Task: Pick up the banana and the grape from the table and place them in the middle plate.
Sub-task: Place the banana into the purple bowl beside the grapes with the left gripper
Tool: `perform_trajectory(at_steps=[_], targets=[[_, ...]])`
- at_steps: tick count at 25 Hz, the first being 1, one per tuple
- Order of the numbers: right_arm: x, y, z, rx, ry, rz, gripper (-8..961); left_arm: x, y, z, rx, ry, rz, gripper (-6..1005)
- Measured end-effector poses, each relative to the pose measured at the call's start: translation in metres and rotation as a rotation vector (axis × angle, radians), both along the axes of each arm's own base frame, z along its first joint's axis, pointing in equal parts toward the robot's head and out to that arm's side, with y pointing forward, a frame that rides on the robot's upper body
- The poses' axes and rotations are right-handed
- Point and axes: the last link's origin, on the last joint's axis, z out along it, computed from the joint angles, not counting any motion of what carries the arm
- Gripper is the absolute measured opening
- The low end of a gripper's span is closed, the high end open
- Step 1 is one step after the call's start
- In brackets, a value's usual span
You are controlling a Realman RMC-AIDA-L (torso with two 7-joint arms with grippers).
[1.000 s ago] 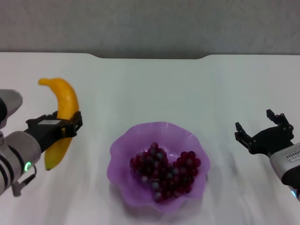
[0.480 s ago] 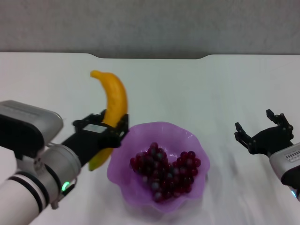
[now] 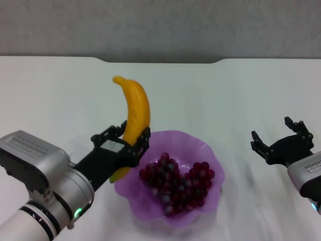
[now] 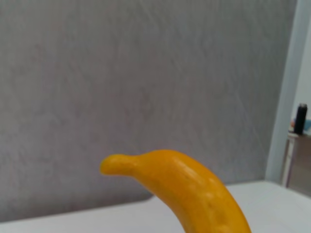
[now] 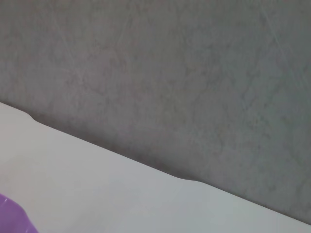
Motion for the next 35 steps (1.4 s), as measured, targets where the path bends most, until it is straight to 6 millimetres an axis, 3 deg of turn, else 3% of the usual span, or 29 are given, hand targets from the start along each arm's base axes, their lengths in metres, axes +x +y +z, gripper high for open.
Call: perform_trajectory(at_steps=[3, 8, 14, 19, 29, 35], targets=[[0.0, 0.0, 0.0, 0.0, -0.001, 0.001, 896, -0.005, -0.001, -0.01, -0.038, 0.045, -0.02, 575], [0.0, 0.001, 0.0, 0.0, -0.001, 0.002, 896, 0.002, -0.012, -0.023, -0.11, 0.088, -0.067, 584], [-0.001, 0.001, 0.0, 0.0, -0.001, 0.002, 896, 0.002, -0.01, -0.031, -0.176, 0.149, 0.008, 595], [-0.001, 0.001, 0.0, 0.0, -0.001, 0.004, 896, 0.004, -0.007, -0.034, -0.191, 0.152, 0.029, 604], [-0.001, 0.001, 0.0, 0.0, -0.001, 0.003, 896, 0.037, -0.008, -0.024, -0.191, 0.186, 0.048, 622], [-0.001, 0.001, 0.0, 0.0, -0.001, 0.003, 896, 0.043, -0.005, -0.028, -0.212, 0.255, 0.069, 633]])
